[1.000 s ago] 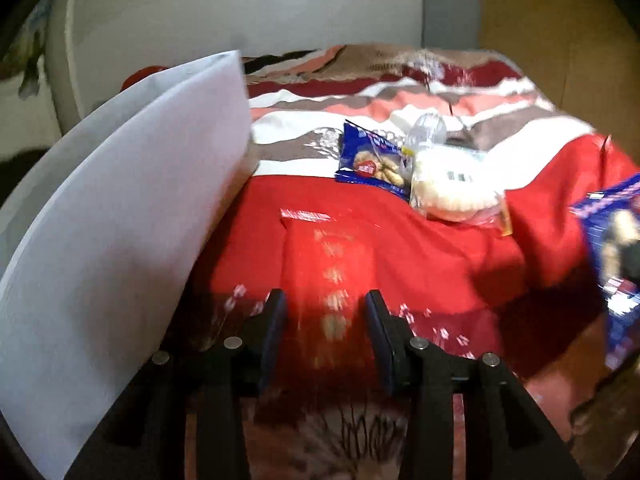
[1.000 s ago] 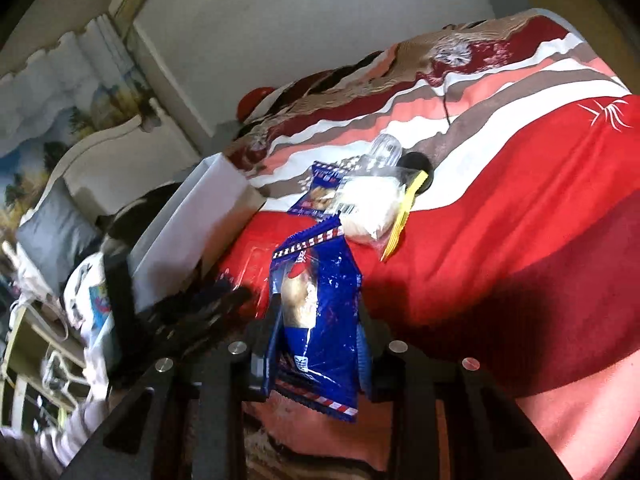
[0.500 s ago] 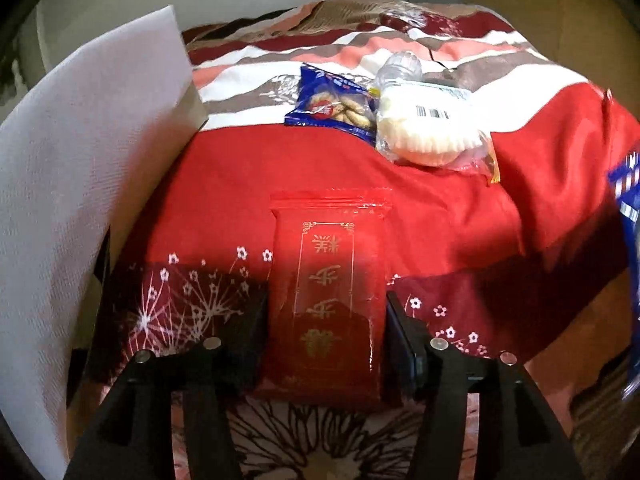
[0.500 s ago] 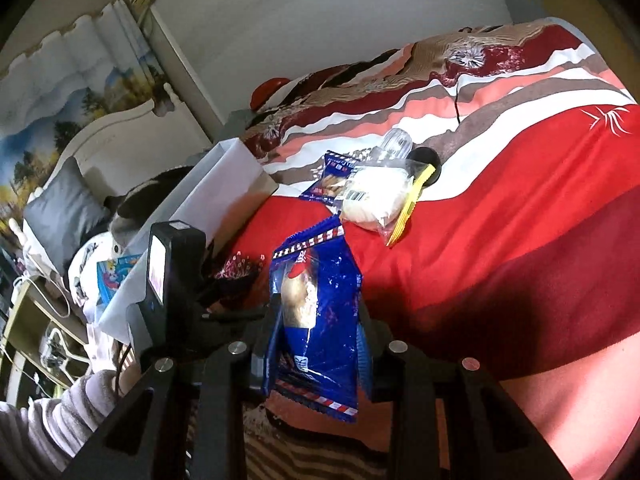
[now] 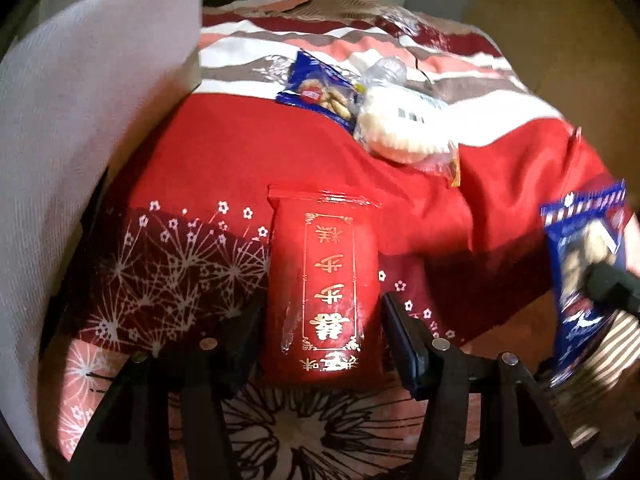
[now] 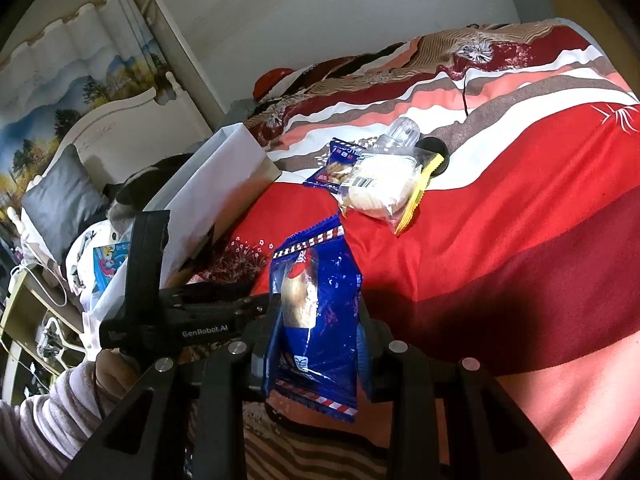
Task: Organize objects
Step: 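Grasp the large blue cookie pack with the right gripper while the left gripper grasps the red packet, then carry the red packet and blue pack over the white box and release both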
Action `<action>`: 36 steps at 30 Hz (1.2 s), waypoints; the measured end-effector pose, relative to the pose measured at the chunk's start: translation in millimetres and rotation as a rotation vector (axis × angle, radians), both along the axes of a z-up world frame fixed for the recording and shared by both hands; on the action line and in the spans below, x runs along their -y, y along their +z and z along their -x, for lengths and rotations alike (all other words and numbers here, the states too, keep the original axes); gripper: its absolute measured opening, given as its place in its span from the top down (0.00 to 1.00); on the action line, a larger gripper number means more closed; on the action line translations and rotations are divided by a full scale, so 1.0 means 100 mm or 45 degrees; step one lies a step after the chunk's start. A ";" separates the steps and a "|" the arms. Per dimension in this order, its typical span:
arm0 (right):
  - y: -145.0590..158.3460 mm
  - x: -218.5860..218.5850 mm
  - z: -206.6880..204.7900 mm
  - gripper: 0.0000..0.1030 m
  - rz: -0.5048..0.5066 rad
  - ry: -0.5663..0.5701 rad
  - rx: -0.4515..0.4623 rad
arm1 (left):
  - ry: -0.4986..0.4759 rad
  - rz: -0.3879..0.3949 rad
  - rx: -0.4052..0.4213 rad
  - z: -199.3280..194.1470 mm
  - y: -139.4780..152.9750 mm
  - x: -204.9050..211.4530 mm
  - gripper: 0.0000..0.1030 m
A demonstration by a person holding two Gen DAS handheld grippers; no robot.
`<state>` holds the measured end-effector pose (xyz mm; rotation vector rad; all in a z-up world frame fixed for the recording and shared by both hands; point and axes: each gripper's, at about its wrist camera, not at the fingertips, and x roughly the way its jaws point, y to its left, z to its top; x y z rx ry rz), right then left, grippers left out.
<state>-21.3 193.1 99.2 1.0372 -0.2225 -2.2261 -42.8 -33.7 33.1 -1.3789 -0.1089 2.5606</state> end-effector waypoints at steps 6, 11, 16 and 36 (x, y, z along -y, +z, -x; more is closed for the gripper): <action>-0.01 -0.04 0.02 0.71 0.004 -0.016 0.009 | 0.024 0.243 -0.030 -0.04 -0.07 -0.23 0.44; -0.03 -0.03 0.02 0.71 -0.023 -0.029 0.006 | 0.047 0.209 -0.049 -0.08 -0.06 -0.19 0.53; -0.01 0.00 -0.02 0.71 -0.043 -0.027 -0.018 | -0.017 0.195 -0.108 -0.43 0.10 -0.02 0.54; 0.56 0.49 -0.11 0.71 -0.058 -0.144 -0.123 | -0.041 -0.070 -0.490 -0.77 0.99 0.49 0.54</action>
